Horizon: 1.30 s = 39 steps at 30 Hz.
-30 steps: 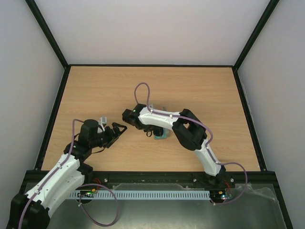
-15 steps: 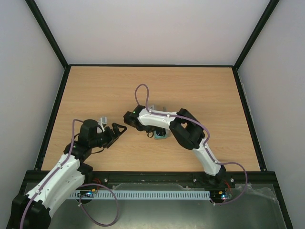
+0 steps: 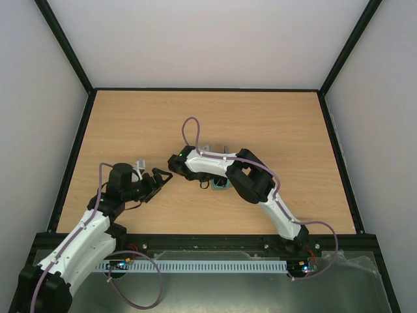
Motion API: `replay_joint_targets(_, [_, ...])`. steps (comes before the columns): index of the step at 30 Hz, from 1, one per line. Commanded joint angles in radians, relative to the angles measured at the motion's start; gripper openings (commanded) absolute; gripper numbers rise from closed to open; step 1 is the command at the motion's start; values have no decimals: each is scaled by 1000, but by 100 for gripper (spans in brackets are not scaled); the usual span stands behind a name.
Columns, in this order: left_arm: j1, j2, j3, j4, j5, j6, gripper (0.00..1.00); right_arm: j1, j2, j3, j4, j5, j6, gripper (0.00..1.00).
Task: Organize the sunglasses
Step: Adjust the sunglasses in the sunglasses case.
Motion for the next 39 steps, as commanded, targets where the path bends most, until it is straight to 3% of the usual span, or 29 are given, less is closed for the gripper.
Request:
replay_joint_targets(1, [17, 4, -25, 16, 33, 20, 99, 4, 43, 29, -12, 14, 14, 1])
replay_joint_targets(15, [27, 13, -32, 31, 37, 17, 99, 19, 51, 50, -11, 2, 9, 2])
replay_joint_targets(19, [29, 15, -32, 30, 32, 15, 99, 20, 17, 35, -11, 18, 15, 20])
replay_joint_targets(32, [29, -2, -32, -3, -3, 13, 99, 20, -72, 39, -10, 47, 32, 30])
replay_joint_targets(39, [28, 4, -15, -33, -34, 27, 99, 14, -252, 67, 69, -5, 0, 38])
